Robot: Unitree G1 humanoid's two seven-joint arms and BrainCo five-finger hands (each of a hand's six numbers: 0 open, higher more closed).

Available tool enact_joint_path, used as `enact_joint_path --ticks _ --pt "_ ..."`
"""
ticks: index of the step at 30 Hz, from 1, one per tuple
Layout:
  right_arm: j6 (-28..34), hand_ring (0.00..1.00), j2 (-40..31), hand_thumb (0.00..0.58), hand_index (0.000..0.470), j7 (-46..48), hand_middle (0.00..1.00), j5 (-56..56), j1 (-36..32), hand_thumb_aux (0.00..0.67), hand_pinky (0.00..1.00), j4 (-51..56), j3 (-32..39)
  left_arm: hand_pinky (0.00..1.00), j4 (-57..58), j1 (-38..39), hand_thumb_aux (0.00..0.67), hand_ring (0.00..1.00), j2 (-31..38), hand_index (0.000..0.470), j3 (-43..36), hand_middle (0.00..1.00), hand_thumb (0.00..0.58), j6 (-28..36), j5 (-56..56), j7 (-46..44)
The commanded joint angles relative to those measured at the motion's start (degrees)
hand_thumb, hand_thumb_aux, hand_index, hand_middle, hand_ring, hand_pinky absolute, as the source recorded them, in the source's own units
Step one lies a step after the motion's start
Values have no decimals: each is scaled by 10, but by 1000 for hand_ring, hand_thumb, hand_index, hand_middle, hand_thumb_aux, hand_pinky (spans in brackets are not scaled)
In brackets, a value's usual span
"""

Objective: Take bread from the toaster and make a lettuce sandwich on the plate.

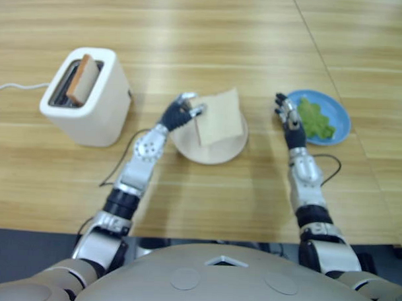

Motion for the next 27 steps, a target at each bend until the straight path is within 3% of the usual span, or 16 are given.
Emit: enact_joint_path --ticks 1,10,11,13,14,17,27 --pt "7 0 -3 0 0 3 0 6 2 0 0 -2 -5 1000 48 -18 670 1000 16 460 -9 1000 580 10 33 0" --pt "8 0 -2 0 0 2 0 1 4 0 0 -7 -3 1000 83 -32 670 1000 49 460 -18 1000 580 4 84 4" --pt "8 0 -2 0 0 2 0 1 3 0 0 -7 -3 1000 79 -32 560 1000 52 384 -23 1000 564 -5 95 9" --pt "8 0 -2 0 0 3 0 0 3 0 0 -7 -3 1000 73 -31 560 1000 51 384 -27 1000 564 -27 101 16" --pt "8 0 -2 0 0 3 0 0 4 0 0 -8 -3 0 66 -32 0 0 53 0 -38 0 0 -43 123 32" --pt "8 0 -2 0 0 3 0 -1 6 0 0 -13 -1 0 50 -30 0 0 60 0 -59 0 0 -73 178 80" --pt "36 0 -13 0 0 13 0 10 42 0 0 -155 -6 0 -28 -27 0 0 106 0 -38 0 0 -59 352 277"
